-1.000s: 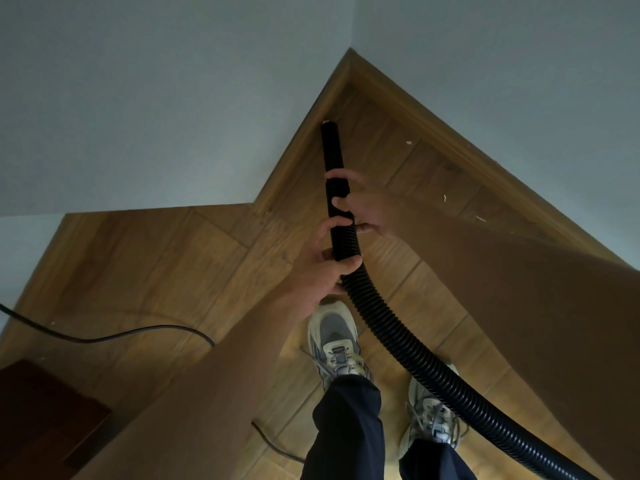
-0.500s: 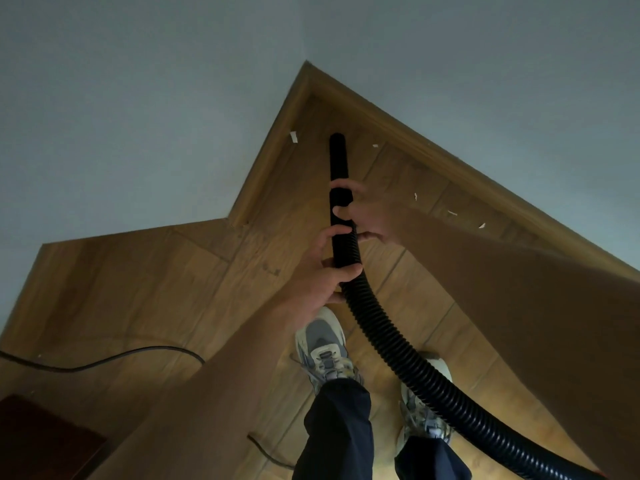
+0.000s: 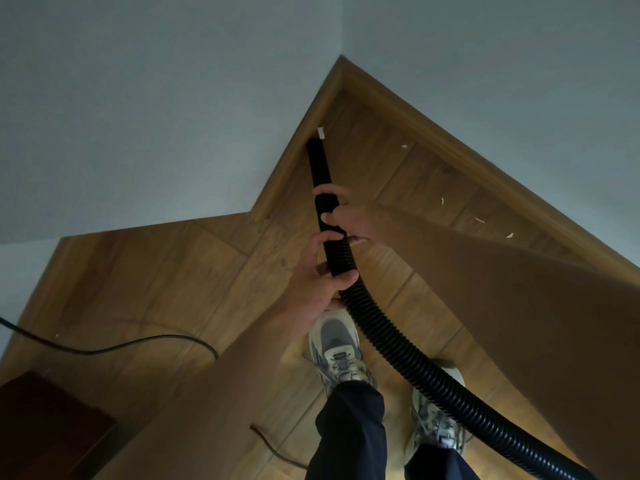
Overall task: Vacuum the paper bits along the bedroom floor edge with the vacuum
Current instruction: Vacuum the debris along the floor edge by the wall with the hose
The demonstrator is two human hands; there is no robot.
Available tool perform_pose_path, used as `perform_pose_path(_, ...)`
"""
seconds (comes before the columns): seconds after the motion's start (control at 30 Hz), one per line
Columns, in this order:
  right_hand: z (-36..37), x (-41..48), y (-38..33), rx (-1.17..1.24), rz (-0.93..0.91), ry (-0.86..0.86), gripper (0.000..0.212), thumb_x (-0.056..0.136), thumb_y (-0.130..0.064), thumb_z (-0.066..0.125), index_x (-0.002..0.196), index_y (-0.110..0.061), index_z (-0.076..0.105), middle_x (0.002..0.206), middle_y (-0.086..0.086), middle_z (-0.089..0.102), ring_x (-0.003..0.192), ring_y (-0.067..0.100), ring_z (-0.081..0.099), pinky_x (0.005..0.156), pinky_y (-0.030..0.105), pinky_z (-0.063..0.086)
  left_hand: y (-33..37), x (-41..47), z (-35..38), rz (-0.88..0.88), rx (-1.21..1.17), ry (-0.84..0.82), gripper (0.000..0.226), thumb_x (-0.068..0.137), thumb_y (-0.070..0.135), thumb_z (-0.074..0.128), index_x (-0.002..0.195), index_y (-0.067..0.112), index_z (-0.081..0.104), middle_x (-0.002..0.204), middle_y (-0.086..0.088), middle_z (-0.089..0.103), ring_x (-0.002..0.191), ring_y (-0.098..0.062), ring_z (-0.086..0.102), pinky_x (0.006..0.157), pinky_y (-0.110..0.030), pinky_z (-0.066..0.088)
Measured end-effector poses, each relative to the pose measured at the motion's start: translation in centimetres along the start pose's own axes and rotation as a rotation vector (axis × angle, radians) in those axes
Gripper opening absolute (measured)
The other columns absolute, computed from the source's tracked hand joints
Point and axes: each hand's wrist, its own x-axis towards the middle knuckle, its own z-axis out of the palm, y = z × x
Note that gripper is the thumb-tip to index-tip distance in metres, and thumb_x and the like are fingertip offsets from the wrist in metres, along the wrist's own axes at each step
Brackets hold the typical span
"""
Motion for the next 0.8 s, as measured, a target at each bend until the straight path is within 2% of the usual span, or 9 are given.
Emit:
perform_pose_path(0.1,-0.2,-0.1,0.3,0.025,-0.004,0.033,0.047,0.099,-0.005,0.048,0.128,-0.042,0.053,0.105,-0.006,0.053,0.083,0.009,0.058,0.049,0.02,0.05,0.1,0.4,0.3,-0.01,0.021,0.004,0.052,0.087,-0.006,0.068,0.114,0.037,0.056,0.122,-0.02,0.063,0.107,-0.034,0.067,0.077,-0.05,0.061)
perform_pose_path(0.2,-0.9,0.1,0.1,0.031,-0.018,0.071,0.049,0.098,-0.005,0.047,0.132,-0.04,0.053,0.106,-0.006,0.054,0.083,0.007,0.058,0.05,0.019,0.049,0.7,0.9,0.9,-0.011,0.032,0.004,0.052,0.089,-0.004,0.067,0.117,0.037,0.055,0.12,-0.015,0.064,0.103,-0.026,0.068,0.075,-0.045,0.062)
perform_pose_path(0.37,-1.6,0.1,-0.2,0.053,-0.022,0.114,0.049,0.099,-0.005,0.047,0.134,-0.039,0.052,0.105,-0.006,0.055,0.083,0.007,0.058,0.049,0.017,0.048,1.4,1.4,1.5,-0.009,0.055,0.001,0.052,0.089,-0.004,0.068,0.116,0.038,0.055,0.12,-0.012,0.064,0.106,-0.026,0.067,0.078,-0.049,0.061)
perform_pose_path(0.53,-2.0,-0.4,0.9,0.063,-0.037,0.147,0.049,0.099,-0.006,0.051,0.136,-0.038,0.051,0.12,0.002,0.056,0.088,0.011,0.059,0.061,0.025,0.055,1.2,1.0,1.7,-0.03,0.083,-0.058,0.053,0.09,-0.003,0.066,0.114,0.042,0.054,0.119,-0.011,0.064,0.104,-0.027,0.066,0.085,-0.054,0.059)
perform_pose_path(0.67,-2.1,-0.7,0.8,0.056,-0.035,0.133,0.049,0.099,-0.005,0.049,0.135,-0.037,0.051,0.119,0.002,0.056,0.086,0.01,0.058,0.058,0.023,0.053,1.1,0.8,1.5,-0.035,0.104,-0.068,0.053,0.091,-0.002,0.065,0.116,0.043,0.053,0.119,-0.009,0.064,0.106,-0.027,0.066,0.087,-0.055,0.058)
perform_pose_path(0.8,-2.1,-0.9,0.9,0.103,-0.026,0.157,0.049,0.099,-0.003,0.049,0.136,-0.036,0.052,0.117,0.002,0.055,0.087,0.01,0.057,0.062,0.024,0.055,1.4,0.9,1.6,-0.042,0.124,-0.075,0.053,0.09,-0.002,0.066,0.117,0.042,0.053,0.122,-0.011,0.064,0.108,-0.029,0.066,0.085,-0.053,0.059)
